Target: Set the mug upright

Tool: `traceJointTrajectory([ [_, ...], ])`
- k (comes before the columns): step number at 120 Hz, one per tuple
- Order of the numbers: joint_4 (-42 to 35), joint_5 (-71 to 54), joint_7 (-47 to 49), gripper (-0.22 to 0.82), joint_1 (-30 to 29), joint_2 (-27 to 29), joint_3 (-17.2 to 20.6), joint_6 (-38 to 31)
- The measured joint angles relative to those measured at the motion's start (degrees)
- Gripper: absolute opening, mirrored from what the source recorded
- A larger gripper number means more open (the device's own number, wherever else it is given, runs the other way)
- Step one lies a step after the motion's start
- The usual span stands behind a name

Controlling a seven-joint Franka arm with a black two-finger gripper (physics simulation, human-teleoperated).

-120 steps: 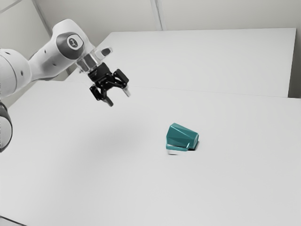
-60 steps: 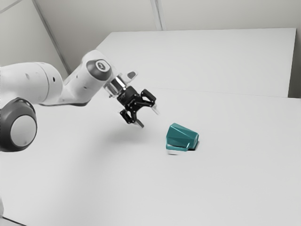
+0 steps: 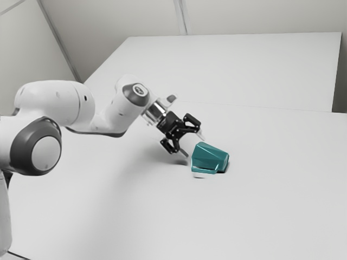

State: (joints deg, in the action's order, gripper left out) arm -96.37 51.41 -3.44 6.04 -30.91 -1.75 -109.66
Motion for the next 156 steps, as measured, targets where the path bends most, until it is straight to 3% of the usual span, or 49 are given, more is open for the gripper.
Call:
traceJointTrajectory([
  [42, -0.06, 5.24, -0.20, 0.60, 1.00, -1.38, 2.50, -3.40],
  [47, -0.07, 5.36, -0.17, 0.53, 1.06, -1.48, 2.52, -3.61],
  [63, -0.04, 3.96, 0.85, 0.19, 1.32, -1.55, 2.54, -4.30],
  [98, 3.54, -1.67, 3.36, -0.10, 1.84, -0.87, 2.77, -5.81],
  [128, 3.80, -3.49, 5.64, -0.16, 2.54, 0.00, 3.66, -6.15],
  [156, 1.98, -21.81, 10.08, -0.18, 3.74, 8.85, 3.68, -6.21],
])
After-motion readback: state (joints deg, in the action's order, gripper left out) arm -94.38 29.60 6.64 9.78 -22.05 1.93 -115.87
